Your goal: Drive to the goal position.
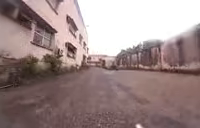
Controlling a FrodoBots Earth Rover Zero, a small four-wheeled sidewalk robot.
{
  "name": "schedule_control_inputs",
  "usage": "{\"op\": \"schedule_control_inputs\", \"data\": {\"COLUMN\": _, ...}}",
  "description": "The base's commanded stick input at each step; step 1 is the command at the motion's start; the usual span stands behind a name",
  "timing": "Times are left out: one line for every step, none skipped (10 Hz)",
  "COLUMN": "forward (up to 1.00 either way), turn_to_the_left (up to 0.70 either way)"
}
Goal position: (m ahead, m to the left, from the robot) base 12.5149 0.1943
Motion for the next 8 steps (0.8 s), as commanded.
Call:
{"op": "schedule_control_inputs", "data": {"forward": 0.70, "turn_to_the_left": -0.13}}
{"op": "schedule_control_inputs", "data": {"forward": 0.70, "turn_to_the_left": 0.11}}
{"op": "schedule_control_inputs", "data": {"forward": 0.70, "turn_to_the_left": 0.18}}
{"op": "schedule_control_inputs", "data": {"forward": 0.70, "turn_to_the_left": 0.18}}
{"op": "schedule_control_inputs", "data": {"forward": 0.70, "turn_to_the_left": 0.18}}
{"op": "schedule_control_inputs", "data": {"forward": 0.70, "turn_to_the_left": 0.18}}
{"op": "schedule_control_inputs", "data": {"forward": 0.70, "turn_to_the_left": 0.18}}
{"op": "schedule_control_inputs", "data": {"forward": 0.70, "turn_to_the_left": 0.18}}
